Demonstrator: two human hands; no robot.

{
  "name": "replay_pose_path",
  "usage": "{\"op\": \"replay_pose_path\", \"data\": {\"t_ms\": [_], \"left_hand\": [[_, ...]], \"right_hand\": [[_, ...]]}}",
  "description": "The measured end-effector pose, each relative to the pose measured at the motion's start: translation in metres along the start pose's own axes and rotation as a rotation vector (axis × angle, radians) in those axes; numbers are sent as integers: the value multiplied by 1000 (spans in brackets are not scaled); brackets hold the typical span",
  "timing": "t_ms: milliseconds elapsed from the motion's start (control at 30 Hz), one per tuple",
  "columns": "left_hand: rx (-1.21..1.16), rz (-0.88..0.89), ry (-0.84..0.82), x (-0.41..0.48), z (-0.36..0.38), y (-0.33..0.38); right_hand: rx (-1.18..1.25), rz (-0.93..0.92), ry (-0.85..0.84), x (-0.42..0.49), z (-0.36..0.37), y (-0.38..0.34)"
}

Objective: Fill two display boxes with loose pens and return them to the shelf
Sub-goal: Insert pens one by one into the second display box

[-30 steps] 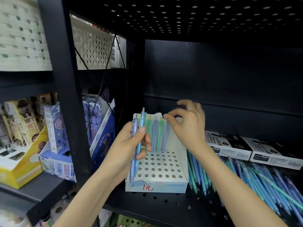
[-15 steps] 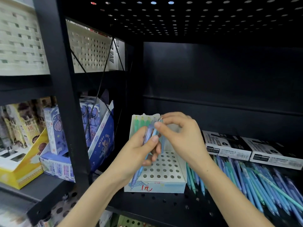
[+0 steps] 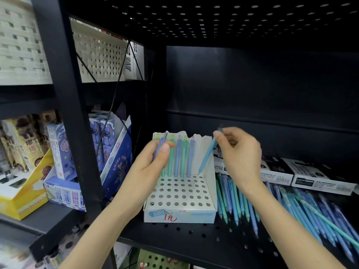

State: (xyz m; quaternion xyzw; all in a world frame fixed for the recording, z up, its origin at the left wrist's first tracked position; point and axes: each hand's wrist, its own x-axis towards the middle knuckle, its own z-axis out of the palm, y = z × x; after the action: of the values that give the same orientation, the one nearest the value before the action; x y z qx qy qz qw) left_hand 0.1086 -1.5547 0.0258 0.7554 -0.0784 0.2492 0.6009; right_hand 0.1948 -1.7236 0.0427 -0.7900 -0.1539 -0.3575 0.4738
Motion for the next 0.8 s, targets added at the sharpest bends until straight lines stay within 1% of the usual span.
{"op": "replay_pose_path", "data": {"t_ms": [167,333,400,467,500,700,767,800], "left_hand": [[-80,-33,34,1,0,-6],[-93,5,27,0,-1,-12],[-93,28,31,0,-2,-12],[-78,39,42,1,-3,-14],[-70,40,48,1,-4,-15],[-58,33,53,4,-5,-19],[-54,28,48,5,-4,-20],[-51,27,45,4,-3,-20]], "right_hand": [[-79,-31,-42,-1,13,6],[-161,-45,-103,0,20,12],[-251,-132,-70,1,25,14],[-399,-206,-28,4,29,14],[-440,-202,-38,7,30,13],[-502,-83,-267,12,33,15],[-503,-59,-284,10,33,14],[-501,-67,-263,8,33,13]]}}
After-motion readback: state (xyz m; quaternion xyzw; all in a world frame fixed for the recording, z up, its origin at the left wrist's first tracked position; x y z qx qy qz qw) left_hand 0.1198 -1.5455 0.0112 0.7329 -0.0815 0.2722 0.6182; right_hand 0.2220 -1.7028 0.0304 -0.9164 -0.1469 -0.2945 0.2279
